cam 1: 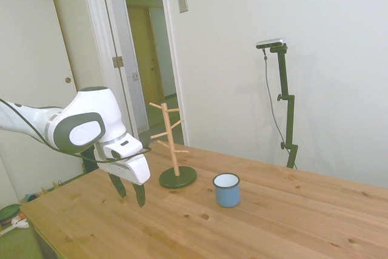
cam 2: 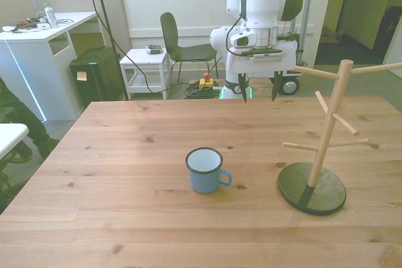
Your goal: Hang the mug
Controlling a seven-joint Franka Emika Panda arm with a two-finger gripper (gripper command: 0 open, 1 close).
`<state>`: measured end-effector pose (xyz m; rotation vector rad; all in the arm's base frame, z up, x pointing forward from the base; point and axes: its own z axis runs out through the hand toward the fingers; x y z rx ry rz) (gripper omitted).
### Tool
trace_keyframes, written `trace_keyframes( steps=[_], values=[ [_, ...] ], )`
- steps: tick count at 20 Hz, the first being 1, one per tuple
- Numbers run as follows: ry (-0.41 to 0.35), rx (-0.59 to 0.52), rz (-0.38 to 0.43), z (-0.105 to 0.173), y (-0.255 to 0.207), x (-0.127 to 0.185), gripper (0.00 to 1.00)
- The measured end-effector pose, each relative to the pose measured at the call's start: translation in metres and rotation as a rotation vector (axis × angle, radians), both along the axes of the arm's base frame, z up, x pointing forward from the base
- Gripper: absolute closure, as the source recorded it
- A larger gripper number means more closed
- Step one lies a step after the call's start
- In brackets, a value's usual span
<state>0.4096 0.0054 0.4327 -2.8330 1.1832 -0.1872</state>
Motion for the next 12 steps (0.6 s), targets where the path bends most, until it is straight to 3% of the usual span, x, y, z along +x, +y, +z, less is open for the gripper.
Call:
trace_keyframes(
  steps=[3, 6, 12],
  values=[
    [0.01, 0.001, -0.004, 0.0, -0.003, 0.001, 0.0],
    [0.007, -0.029, 0.012, 0.019, -0.008, 0.009, 0.0],
    [0.017, -0.145, 0.088, 0.036, -0.068, 0.032, 0.0]
  ],
)
